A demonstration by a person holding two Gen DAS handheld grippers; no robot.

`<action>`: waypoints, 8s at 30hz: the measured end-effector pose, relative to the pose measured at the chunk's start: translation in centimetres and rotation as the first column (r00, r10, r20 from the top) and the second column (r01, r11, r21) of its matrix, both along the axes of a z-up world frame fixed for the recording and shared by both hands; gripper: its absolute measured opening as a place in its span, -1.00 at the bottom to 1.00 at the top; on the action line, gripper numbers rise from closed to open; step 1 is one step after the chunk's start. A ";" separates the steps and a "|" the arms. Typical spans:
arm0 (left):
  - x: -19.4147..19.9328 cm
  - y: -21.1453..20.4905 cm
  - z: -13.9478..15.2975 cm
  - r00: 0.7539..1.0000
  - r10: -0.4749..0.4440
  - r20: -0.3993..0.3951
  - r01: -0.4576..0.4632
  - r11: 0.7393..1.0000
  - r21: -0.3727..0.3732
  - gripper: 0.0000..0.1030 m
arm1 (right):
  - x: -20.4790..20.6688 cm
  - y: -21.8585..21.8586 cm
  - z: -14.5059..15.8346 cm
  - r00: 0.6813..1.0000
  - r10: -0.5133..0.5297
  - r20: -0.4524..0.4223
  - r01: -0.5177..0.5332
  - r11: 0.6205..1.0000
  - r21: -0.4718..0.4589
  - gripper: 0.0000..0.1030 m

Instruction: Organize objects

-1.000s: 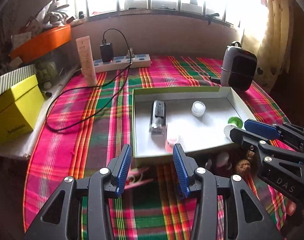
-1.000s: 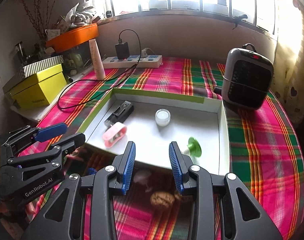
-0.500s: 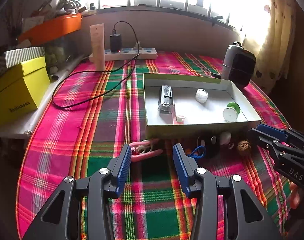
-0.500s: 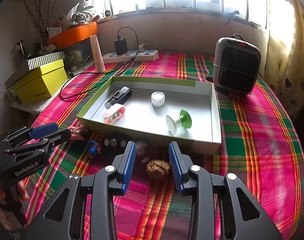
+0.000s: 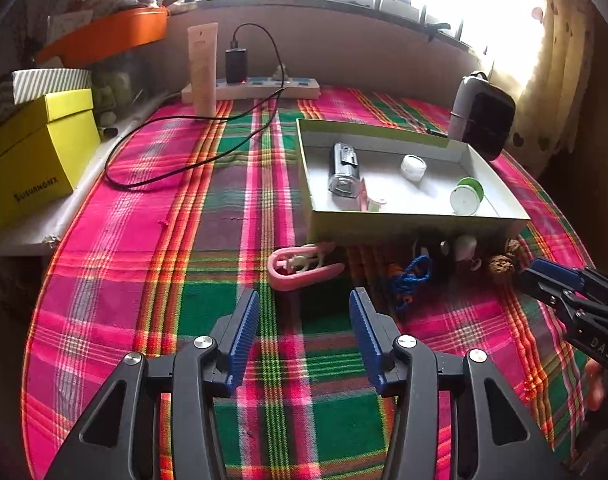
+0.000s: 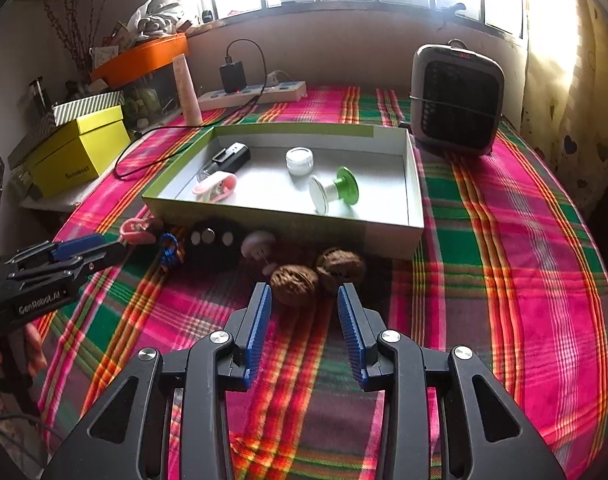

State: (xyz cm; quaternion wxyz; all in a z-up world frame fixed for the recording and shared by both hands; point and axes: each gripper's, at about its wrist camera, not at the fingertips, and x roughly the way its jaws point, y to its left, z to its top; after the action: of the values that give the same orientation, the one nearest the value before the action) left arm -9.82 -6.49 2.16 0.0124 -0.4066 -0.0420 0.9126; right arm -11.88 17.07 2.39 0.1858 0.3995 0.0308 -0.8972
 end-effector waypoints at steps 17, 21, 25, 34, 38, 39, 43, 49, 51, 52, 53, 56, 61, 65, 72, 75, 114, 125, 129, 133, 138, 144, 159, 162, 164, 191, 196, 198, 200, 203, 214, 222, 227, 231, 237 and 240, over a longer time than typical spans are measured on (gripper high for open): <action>-2.7 -0.8 -0.8 0.999 -0.028 0.019 0.028 0.999 -0.040 -0.10 | -1.8 2.7 -0.4 0.995 -0.089 0.041 0.091 0.994 -0.053 -0.29; -3.1 -0.6 -1.1 0.999 -0.039 0.028 0.040 0.998 -0.047 -0.09 | -2.6 3.1 -0.3 0.992 -0.108 0.063 0.114 0.988 -0.099 -0.29; -3.3 -0.1 -1.2 0.998 -0.064 0.029 0.066 0.996 -0.052 -0.09 | -3.5 3.1 -0.3 0.990 -0.116 0.077 0.125 0.985 -0.118 -0.29; -3.1 -0.8 -0.1 0.996 -0.086 -0.018 0.085 0.995 -0.047 -0.09 | -4.5 2.1 -0.4 0.992 -0.093 0.087 0.103 0.987 -0.125 -0.29; -3.7 -1.2 0.4 0.995 -0.092 -0.034 0.090 0.994 -0.056 -0.04 | -4.8 1.9 -0.6 0.991 -0.097 0.095 0.108 0.987 -0.116 -0.29; -3.8 -1.3 0.5 0.995 -0.094 -0.039 0.092 0.994 -0.054 -0.03 | -4.8 1.8 -0.7 0.991 -0.097 0.097 0.108 0.987 -0.115 -0.29; -4.4 -1.3 0.6 0.994 -0.107 -0.039 0.106 0.994 -0.025 -0.02 | -5.1 1.7 -1.1 0.989 -0.106 0.105 0.117 0.987 -0.107 -0.29; -4.9 -1.1 -0.5 0.993 -0.116 -0.006 0.116 0.993 -0.024 -0.02 | -5.4 1.7 -1.3 0.986 -0.116 0.116 0.127 0.988 -0.086 -0.29; -4.9 -1.2 -0.6 0.993 -0.121 0.001 0.121 0.993 -0.017 -0.02 | -5.5 1.8 -1.4 0.985 -0.124 0.122 0.134 0.988 -0.078 -0.29; -4.9 -1.2 -0.7 0.992 -0.123 0.004 0.123 0.992 -0.013 -0.02 | -5.5 1.8 -1.4 0.985 -0.123 0.123 0.133 0.988 -0.079 -0.29; -4.9 -1.1 -0.7 0.992 -0.125 0.004 0.125 0.992 -0.011 -0.02 | -5.4 1.8 -1.4 0.985 -0.122 0.122 0.132 0.988 -0.079 -0.29; -4.6 -1.0 -0.7 0.990 -0.141 0.007 0.141 0.990 0.006 -0.02 | -5.3 1.9 -1.4 0.985 -0.122 0.120 0.132 0.988 -0.078 -0.29; -4.0 -0.5 -0.8 0.987 -0.160 0.009 0.160 0.987 0.028 -0.02 | -4.9 2.0 -1.2 0.987 -0.118 0.109 0.126 0.990 -0.070 -0.29; -3.2 0.1 -0.8 0.984 -0.178 0.016 0.178 0.983 0.035 -0.02 | -4.5 2.2 -1.2 0.988 -0.115 0.104 0.122 0.990 -0.068 -0.35; -1.2 1.2 -1.0 0.975 -0.220 0.028 0.218 0.974 0.062 -0.02 | -3.8 2.5 -1.1 0.990 -0.109 0.093 0.115 0.992 -0.061 -0.35; -0.5 1.8 -1.1 0.970 -0.242 0.035 0.240 0.969 0.064 -0.02 | -3.4 2.5 -1.0 0.991 -0.099 0.088 0.104 0.993 -0.058 -0.35; -3.8 1.5 -1.3 0.994 -0.100 0.047 0.104 0.991 -0.089 -0.48 | -1.2 2.5 -1.0 0.995 -0.056 0.083 0.062 0.996 -0.069 -0.35; -3.7 1.7 -1.3 0.994 -0.105 0.044 0.109 0.989 -0.104 -0.58 | -1.1 2.5 -0.9 0.995 -0.056 0.084 0.063 0.995 -0.074 -0.35; -3.5 1.7 -1.2 0.993 -0.106 0.043 0.110 0.989 -0.100 -0.58 | -1.0 2.6 -0.8 0.995 -0.058 0.081 0.065 0.995 -0.076 -0.35; -3.2 1.9 -0.9 0.994 -0.109 0.032 0.112 0.989 -0.099 -0.58 | -0.9 2.7 -0.6 0.996 -0.056 0.075 0.062 0.995 -0.078 -0.35; -2.6 2.2 -0.2 0.993 -0.118 0.020 0.119 0.989 -0.084 -0.58 | -0.8 2.8 -0.2 0.996 -0.057 0.063 0.062 0.995 -0.081 -0.35; -2.1 2.9 1.2 0.990 -0.142 -0.002 0.142 0.988 -0.062 -0.58 | -0.8 2.8 0.6 0.998 -0.053 0.039 0.056 0.995 -0.083 -0.35; -3.8 5.3 3.5 0.981 -0.191 -0.036 0.189 0.980 -0.056 -0.58 | -2.7 2.4 2.8 0.999 -0.032 -0.020 0.031 0.997 -0.071 -0.35; -4.4 5.6 3.7 0.979 -0.201 -0.036 0.199 0.979 -0.053 -0.58 | -3.2 2.3 3.2 0.999 -0.026 -0.029 0.024 0.998 -0.062 -0.35; -4.9 5.9 3.7 0.978 -0.206 -0.035 0.205 0.978 -0.050 -0.58 | -3.6 2.2 3.3 0.999 -0.021 -0.032 0.019 0.998 -0.059 -0.35; -12.5 7.1 2.1 0.981 -0.192 0.002 0.192 0.981 0.013 -0.58 | -13.2 0.4 2.3 1.000 -0.002 0.014 0.002 1.000 -0.015 -0.35; -13.6 7.4 1.5 0.980 -0.196 0.018 0.196 0.980 0.020 -0.58 | -15.1 -0.1 1.5 0.999 0.002 0.038 -0.002 1.000 0.000 -0.35; -14.1 7.6 1.2 0.980 -0.198 0.029 0.197 0.980 0.017 -0.58 | -15.6 -0.3 1.3 0.999 0.004 0.046 -0.005 1.000 0.008 -0.35; -14.6 7.7 1.0 0.979 -0.199 0.039 0.198 0.980 0.022 -0.58 | -16.2 -0.3 1.0 0.998 0.003 0.064 -0.004 1.000 0.006 -0.35; -15.0 7.9 0.7 0.978 -0.202 0.044 0.201 0.979 0.021 -0.58 | -16.8 -0.3 0.8 0.997 0.003 0.079 -0.003 1.000 0.006 -0.35; -15.8 8.2 0.1 0.975 -0.213 0.065 0.212 0.977 0.015 -0.58 | -17.8 -0.7 -0.1 0.994 0.012 0.106 -0.016 0.999 0.032 -0.35; -16.0 8.3 -0.6 0.974 -0.208 0.093 0.207 0.978 0.015 -0.58 | -17.9 -1.0 -0.4 0.994 0.009 0.105 -0.014 0.999 0.047 -0.35; -16.1 8.3 -0.8 0.974 -0.203 0.098 0.203 0.979 0.016 -0.58 | -17.8 -1.0 -0.5 0.995 0.008 0.102 -0.013 0.999 0.049 -0.35; -16.1 8.4 -0.8 0.974 -0.204 0.098 0.204 0.979 0.016 -0.58 | -18.0 -1.0 -0.5 0.995 0.007 0.100 -0.013 0.999 0.053 -0.35; -16.1 8.4 -0.8 0.974 -0.203 0.099 0.203 0.979 0.010 -0.56 | -18.1 -0.9 -0.4 0.995 -0.002 0.097 -0.002 0.999 0.044 -0.35; -15.9 8.5 -0.9 0.974 -0.201 0.099 0.202 0.979 0.001 -0.50 | -18.1 -0.8 -0.4 0.995 -0.004 0.098 0.000 0.999 0.034 -0.35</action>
State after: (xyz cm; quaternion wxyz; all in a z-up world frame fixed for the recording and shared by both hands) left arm -25.77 1.98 1.31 0.1011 -0.4534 0.0030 0.8855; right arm -29.93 16.30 2.01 0.1794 0.4462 0.0364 -0.8760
